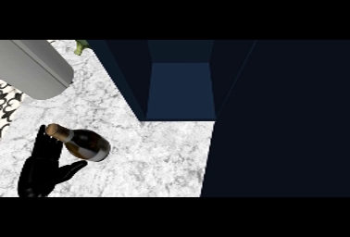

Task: Pick up the wine, place it into the cabinet and close the cabinet

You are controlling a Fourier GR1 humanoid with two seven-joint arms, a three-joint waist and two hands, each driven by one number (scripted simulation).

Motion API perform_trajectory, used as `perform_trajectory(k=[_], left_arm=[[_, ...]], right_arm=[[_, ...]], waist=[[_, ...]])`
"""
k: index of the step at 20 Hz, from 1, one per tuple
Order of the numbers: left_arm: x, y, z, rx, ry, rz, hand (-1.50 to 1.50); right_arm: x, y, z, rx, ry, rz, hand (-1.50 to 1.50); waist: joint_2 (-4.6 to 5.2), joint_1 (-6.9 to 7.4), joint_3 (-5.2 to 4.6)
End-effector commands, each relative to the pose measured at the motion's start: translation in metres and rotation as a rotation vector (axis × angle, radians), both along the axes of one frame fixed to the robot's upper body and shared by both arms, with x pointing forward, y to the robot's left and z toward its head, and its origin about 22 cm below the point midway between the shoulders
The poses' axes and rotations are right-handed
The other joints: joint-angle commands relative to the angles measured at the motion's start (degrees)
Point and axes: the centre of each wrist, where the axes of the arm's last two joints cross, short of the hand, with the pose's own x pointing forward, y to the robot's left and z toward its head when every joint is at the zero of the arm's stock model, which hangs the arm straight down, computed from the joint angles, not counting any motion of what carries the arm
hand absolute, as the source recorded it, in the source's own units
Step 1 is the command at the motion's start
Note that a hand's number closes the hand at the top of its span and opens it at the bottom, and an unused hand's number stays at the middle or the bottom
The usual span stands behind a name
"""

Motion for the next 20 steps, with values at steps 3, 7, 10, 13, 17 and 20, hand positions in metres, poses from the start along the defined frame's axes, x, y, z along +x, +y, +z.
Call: perform_trajectory(k=[3,7,10,13,17,20], left_arm=[[0.002,0.015,-0.018,-0.033,0.016,0.006,-1.50],[0.008,0.027,-0.041,-0.093,0.003,0.031,-1.50],[0.011,0.022,-0.047,-0.135,-0.005,-0.003,-1.50],[0.016,-0.002,-0.067,-0.104,0.005,-0.020,-1.50],[0.019,-0.006,-0.064,-0.107,-0.004,-0.042,-1.50],[0.032,-0.003,-0.069,-0.108,0.003,-0.032,-1.50]], right_arm=[[-0.033,-0.004,0.002,0.021,-0.022,0.062,-1.50],[-0.030,-0.009,0.011,-0.006,-0.016,0.062,-1.50],[-0.027,-0.004,0.011,0.019,-0.018,0.067,-1.50],[-0.031,-0.003,0.006,0.012,-0.018,0.067,-1.50],[-0.032,-0.003,0.012,0.016,-0.001,0.069,-1.50],[-0.020,-0.010,0.010,0.027,-0.004,0.052,-1.50]], waist=[[-0.03,-0.04,0.00],[0.01,-0.52,-0.05],[0.00,-0.28,-0.03],[0.07,-0.55,-0.05],[-0.07,-0.19,-0.01],[0.14,-0.40,-0.01]])
